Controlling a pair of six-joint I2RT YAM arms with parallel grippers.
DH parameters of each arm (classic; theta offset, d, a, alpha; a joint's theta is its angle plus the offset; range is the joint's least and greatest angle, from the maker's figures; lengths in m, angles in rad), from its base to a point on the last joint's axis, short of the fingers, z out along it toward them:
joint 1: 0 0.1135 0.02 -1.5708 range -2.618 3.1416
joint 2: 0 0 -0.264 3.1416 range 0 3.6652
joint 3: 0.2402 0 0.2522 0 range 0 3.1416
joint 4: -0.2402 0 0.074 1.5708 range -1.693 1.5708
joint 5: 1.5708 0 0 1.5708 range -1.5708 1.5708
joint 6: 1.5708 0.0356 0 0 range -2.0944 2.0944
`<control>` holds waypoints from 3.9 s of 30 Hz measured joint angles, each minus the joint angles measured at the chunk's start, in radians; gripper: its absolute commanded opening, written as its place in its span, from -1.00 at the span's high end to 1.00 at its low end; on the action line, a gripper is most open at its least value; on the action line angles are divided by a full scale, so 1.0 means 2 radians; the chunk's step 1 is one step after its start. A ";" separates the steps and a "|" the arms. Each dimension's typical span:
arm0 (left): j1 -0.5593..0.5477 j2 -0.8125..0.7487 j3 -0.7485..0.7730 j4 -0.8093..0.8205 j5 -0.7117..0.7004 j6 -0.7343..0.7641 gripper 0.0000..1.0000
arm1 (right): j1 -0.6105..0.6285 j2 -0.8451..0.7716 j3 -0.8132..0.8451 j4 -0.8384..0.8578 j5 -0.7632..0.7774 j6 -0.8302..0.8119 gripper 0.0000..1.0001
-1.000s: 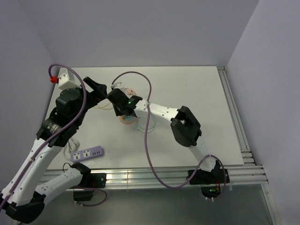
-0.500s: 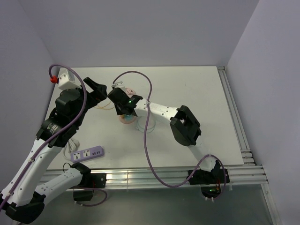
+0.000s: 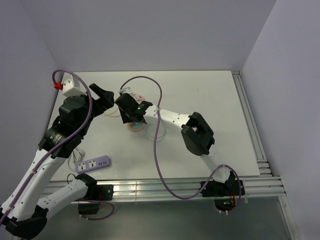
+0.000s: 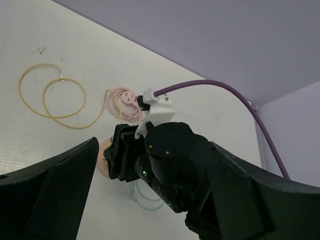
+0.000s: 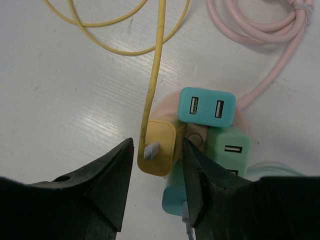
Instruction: Insert the plug
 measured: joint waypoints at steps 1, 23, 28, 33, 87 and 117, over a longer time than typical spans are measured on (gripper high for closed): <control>0.000 -0.001 -0.001 0.000 0.000 0.000 -0.83 | 0.000 0.000 0.000 0.000 0.000 0.000 0.05; 0.000 -0.006 -0.003 0.002 0.002 0.001 -0.83 | -0.016 -0.017 -0.062 0.074 -0.020 0.038 1.00; 0.000 -0.006 -0.009 0.006 0.004 0.001 -0.83 | -0.025 -0.039 -0.111 0.119 -0.037 0.061 1.00; 0.000 -0.006 -0.011 0.007 0.006 0.001 -0.83 | -0.026 -0.046 -0.132 0.143 -0.037 0.068 1.00; 0.000 -0.003 -0.011 0.007 0.021 -0.001 -0.82 | -0.025 -0.075 -0.183 0.173 -0.014 0.036 0.61; 0.000 0.002 -0.030 0.011 0.020 -0.002 -0.83 | -0.024 -0.060 -0.081 0.025 -0.019 -0.017 -0.62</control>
